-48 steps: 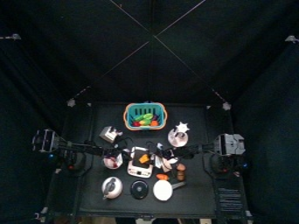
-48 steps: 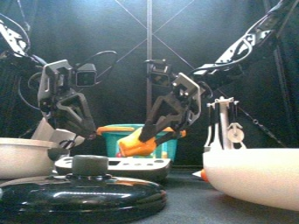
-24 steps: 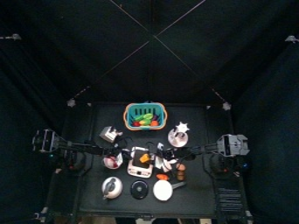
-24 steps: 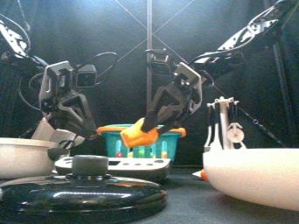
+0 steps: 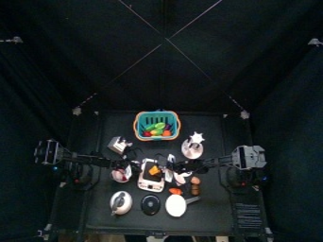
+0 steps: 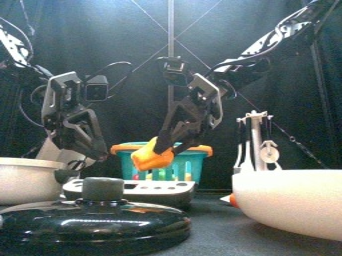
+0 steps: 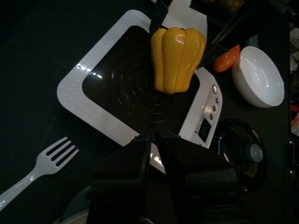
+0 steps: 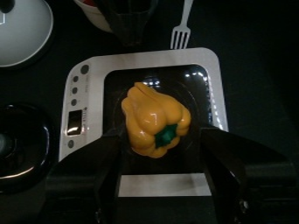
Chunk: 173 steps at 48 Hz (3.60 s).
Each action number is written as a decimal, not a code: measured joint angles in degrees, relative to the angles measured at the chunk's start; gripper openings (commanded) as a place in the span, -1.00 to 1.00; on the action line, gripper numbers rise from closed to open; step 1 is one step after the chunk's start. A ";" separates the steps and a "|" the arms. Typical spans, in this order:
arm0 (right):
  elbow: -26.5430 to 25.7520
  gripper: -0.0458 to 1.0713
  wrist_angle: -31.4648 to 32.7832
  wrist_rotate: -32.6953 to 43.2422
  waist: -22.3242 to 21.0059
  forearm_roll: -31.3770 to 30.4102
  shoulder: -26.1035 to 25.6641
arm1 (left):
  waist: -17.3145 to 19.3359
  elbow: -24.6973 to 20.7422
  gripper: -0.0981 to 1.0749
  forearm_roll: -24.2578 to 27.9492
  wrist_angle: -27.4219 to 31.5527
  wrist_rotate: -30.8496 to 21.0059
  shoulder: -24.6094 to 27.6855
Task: Reorient squash on stove
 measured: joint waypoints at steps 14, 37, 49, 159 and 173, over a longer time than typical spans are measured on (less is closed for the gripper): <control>-1.32 0.36 2.72 0.35 0.53 0.18 1.05 | -0.09 0.00 0.15 0.00 0.00 0.09 -0.18; -1.41 0.67 2.99 0.53 1.67 2.11 2.37 | -0.09 0.00 0.15 0.00 0.00 0.09 -0.18; -1.49 0.90 2.99 0.53 2.55 2.20 2.46 | -0.09 0.00 0.15 0.00 0.00 0.09 -0.18; -8.35 0.89 4.22 0.00 -1.23 1.76 6.59 | 0.88 1.41 0.15 0.35 0.00 0.18 -2.02; -8.35 0.89 4.22 -0.09 -1.14 1.58 5.80 | 0.88 1.41 0.15 0.35 0.00 0.18 -2.02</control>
